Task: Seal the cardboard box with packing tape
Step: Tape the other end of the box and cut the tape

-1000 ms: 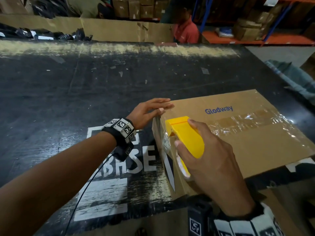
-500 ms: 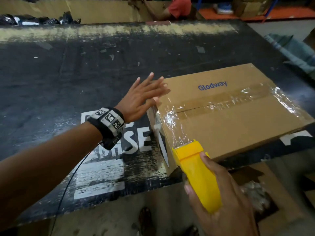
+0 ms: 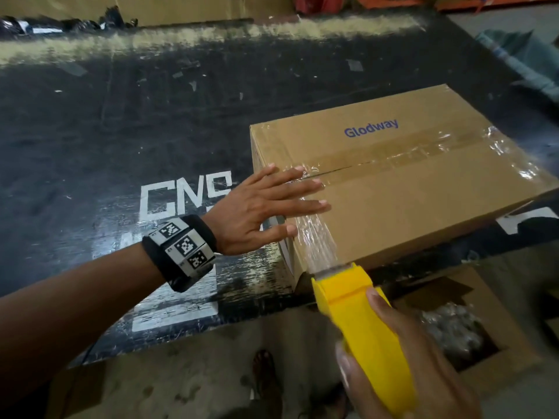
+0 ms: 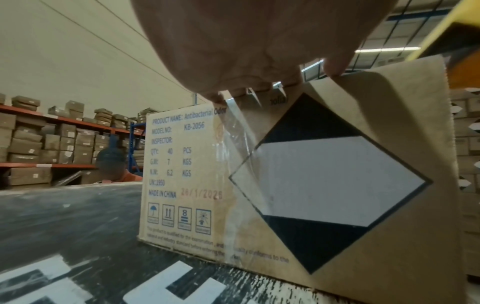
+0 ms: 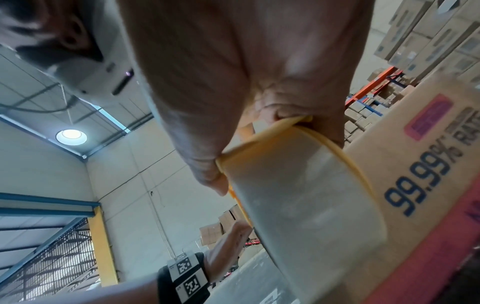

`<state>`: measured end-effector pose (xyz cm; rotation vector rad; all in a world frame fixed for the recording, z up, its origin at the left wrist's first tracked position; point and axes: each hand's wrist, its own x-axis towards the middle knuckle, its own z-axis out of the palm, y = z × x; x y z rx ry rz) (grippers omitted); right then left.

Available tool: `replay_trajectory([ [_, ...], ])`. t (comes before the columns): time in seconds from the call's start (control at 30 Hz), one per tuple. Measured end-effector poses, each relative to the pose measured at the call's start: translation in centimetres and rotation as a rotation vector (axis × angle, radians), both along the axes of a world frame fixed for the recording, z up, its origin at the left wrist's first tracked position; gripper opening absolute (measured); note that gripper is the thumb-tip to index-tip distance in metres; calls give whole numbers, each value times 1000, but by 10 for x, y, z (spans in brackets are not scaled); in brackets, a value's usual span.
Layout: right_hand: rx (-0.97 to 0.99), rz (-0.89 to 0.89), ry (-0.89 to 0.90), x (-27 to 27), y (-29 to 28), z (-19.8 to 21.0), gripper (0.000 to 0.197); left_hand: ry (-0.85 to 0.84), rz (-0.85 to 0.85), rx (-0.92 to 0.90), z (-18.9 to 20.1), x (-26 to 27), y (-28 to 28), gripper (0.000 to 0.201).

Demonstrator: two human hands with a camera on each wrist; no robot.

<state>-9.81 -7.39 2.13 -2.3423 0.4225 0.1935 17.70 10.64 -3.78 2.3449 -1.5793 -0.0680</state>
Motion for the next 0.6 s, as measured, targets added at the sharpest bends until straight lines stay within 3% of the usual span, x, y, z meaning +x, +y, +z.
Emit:
replay_trajectory([
  [0.03,-30,-51,0,-8,-9,-5,109,0,3,-6,1,2,1,54],
  [0.07,30,-68,7,-6,-14,-11,86,6,8,-12,3,3,2,55],
  [0.1,-34,96,54,0,-14,-13,66,7,15,-18,6,4,4,56],
  [0.13,-119,98,31,4,-8,-17,59,15,22,-19,7,5,5,56],
  [0.2,-89,-60,-91,-6,2,-17,62,33,19,-16,7,2,4,56],
  [0.27,-81,-8,-50,1,0,-32,54,34,23,-6,7,-1,2,57],
  [0.37,35,38,114,3,-18,-74,67,64,43,-7,8,-7,2,60],
  [0.53,151,39,61,20,-47,-87,54,-34,91,-44,2,-45,-12,86],
  [0.6,167,23,55,28,-55,-88,55,-71,93,-71,-4,-66,-21,81],
])
